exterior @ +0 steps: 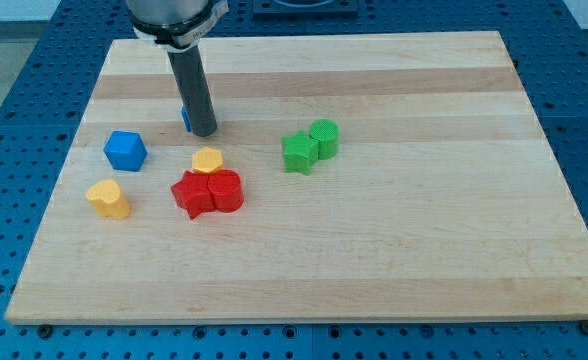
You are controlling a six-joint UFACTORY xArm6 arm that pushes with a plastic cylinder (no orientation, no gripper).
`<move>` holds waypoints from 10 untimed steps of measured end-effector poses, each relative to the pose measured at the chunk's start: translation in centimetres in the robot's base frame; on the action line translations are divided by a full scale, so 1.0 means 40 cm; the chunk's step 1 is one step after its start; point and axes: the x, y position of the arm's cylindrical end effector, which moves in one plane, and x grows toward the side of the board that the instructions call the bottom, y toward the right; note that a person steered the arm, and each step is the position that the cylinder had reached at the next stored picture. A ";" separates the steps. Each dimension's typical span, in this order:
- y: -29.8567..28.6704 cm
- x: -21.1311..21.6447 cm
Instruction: Point your arm closer to the blue cube
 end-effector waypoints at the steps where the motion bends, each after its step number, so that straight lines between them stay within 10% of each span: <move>1: 0.000 0.000; 10: -0.340 -0.019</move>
